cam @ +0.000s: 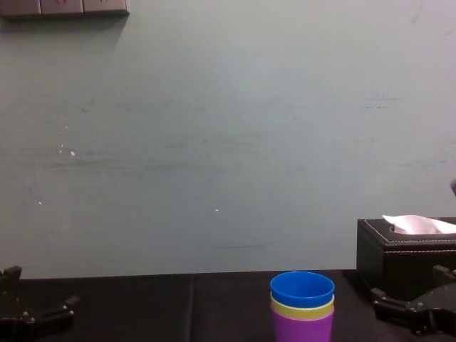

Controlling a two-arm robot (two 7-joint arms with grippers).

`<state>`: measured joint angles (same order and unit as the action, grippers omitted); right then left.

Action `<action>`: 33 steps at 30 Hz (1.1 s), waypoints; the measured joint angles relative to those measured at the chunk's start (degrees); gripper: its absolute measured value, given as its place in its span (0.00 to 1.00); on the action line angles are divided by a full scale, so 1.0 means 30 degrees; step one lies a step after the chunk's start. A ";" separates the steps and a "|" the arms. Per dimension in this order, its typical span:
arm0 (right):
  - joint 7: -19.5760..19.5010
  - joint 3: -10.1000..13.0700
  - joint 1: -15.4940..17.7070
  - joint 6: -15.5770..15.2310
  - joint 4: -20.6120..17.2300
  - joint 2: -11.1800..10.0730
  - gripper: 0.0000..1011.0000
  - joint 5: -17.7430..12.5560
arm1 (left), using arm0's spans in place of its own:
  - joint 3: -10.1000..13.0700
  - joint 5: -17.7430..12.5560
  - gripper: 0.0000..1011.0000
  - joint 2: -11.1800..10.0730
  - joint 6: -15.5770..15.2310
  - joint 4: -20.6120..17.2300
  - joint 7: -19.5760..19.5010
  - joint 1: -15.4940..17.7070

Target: Stack the three plastic cups sequentially using one hand.

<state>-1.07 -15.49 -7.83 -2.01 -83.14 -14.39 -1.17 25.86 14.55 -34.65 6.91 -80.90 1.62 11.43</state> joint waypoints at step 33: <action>0.0000 0.0000 0.0001 0.0000 0.0002 -0.0001 0.99 0.0000 | -0.0001 0.0000 1.00 0.0000 0.0000 0.0000 0.0000 0.0000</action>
<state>-1.06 -15.49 -7.83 -2.01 -83.14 -14.39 -1.17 25.86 14.55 -34.65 6.91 -80.90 1.62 11.43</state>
